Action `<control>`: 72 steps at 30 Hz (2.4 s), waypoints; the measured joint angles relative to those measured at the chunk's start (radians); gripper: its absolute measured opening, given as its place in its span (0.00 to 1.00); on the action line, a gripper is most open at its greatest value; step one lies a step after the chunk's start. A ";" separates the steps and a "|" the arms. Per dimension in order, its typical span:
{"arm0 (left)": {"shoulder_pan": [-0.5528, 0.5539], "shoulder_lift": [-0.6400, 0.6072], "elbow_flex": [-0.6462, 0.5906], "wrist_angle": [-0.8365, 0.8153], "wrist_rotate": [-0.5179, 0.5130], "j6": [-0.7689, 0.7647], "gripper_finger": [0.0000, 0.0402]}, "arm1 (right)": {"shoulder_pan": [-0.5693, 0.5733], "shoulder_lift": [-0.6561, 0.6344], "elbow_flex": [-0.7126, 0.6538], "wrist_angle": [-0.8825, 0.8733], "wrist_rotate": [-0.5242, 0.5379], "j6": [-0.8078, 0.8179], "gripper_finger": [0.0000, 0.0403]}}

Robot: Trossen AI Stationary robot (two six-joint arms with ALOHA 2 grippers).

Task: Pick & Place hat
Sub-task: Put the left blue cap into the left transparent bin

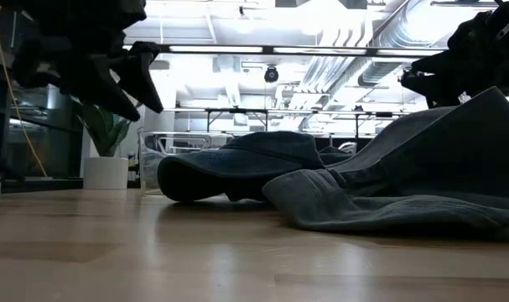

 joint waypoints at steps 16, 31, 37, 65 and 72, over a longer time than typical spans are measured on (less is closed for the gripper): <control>-0.189 0.261 -0.049 0.244 -0.319 0.224 0.54 | 0.000 0.000 0.000 0.001 0.000 0.000 0.42; -0.211 0.413 -0.141 0.622 -0.443 0.291 0.54 | 0.000 0.000 0.000 0.001 0.000 0.000 0.42; -0.223 0.445 -0.161 0.707 -0.456 0.302 0.54 | 0.000 0.000 0.000 0.001 0.000 0.000 0.42; -0.181 0.540 -0.159 0.909 -0.494 0.358 0.48 | 0.000 0.000 0.000 0.001 0.000 0.000 0.42; -0.181 0.540 -0.160 0.909 -0.494 0.358 0.24 | 0.000 0.000 0.000 0.001 0.000 0.000 0.42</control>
